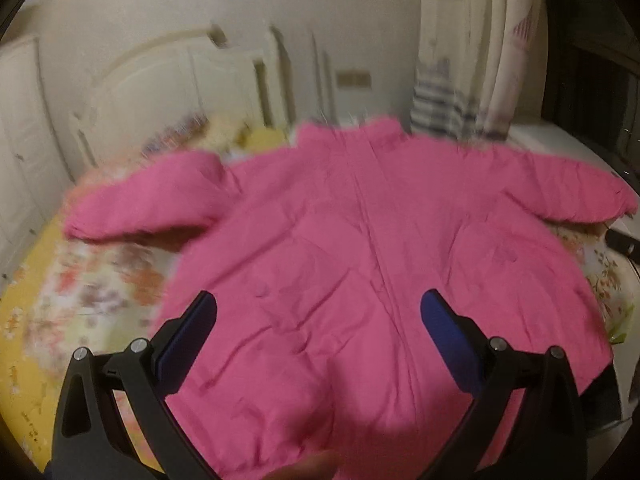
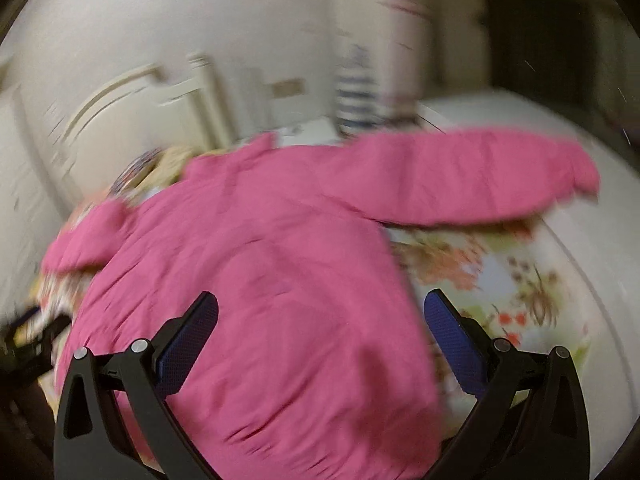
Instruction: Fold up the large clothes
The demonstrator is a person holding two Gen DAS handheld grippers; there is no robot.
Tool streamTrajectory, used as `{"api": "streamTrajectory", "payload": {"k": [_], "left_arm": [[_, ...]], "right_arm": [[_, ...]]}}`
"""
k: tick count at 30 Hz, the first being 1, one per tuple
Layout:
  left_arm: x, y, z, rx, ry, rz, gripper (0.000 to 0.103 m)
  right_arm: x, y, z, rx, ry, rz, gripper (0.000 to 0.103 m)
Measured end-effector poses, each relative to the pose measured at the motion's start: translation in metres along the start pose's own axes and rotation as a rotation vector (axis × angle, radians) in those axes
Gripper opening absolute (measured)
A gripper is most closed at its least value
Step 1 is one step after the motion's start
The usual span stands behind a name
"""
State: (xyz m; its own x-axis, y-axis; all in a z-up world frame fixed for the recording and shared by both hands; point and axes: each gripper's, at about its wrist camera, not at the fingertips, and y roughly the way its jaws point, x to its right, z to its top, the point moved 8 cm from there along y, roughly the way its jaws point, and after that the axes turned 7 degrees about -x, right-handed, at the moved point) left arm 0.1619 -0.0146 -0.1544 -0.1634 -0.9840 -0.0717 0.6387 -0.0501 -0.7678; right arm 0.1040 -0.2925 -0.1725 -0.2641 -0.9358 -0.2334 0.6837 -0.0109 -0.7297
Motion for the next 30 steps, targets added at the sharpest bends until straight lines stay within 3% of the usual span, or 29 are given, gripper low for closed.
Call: {"api": "streamTrajectory", "payload": {"k": [3,5,8,14,19,22,24,26,30], "left_arm": [[-0.007,0.046,0.016,-0.080,-0.018,-0.047,0.101],[-0.014,0.072,0.029,-0.100,-0.035,-0.052,0.101],[-0.032,0.111,0.048,-0.115,-0.076,-0.040,0.101],[-0.049,0.168,0.066,-0.185,-0.120,-0.084,0.101],[-0.051,0.179,0.058,-0.179,-0.111,-0.109,0.101],[-0.050,0.183,0.053,-0.169,-0.105,-0.106,0.101],[-0.050,0.184,0.052,-0.174,-0.105,-0.105,0.101],[-0.048,0.186,0.052,-0.185,-0.099,-0.098,0.101],[-0.046,0.189,0.053,-0.195,-0.084,-0.081,0.101]], "right_arm": [[0.063,0.031,0.014,-0.008,0.183,-0.039,0.099],[0.105,0.050,0.021,-0.018,0.276,-0.091,0.099],[0.149,0.070,0.036,0.021,0.386,-0.103,0.099],[0.191,0.109,0.062,0.036,0.481,-0.120,0.099],[0.201,0.127,0.083,0.038,0.503,-0.134,0.093],[0.204,0.136,0.088,0.037,0.527,-0.092,0.063],[0.197,0.126,0.096,0.118,0.515,-0.055,0.053],[0.178,0.112,0.108,0.195,0.459,-0.076,0.045],[0.107,0.081,0.159,0.318,0.236,-0.120,0.042]]}}
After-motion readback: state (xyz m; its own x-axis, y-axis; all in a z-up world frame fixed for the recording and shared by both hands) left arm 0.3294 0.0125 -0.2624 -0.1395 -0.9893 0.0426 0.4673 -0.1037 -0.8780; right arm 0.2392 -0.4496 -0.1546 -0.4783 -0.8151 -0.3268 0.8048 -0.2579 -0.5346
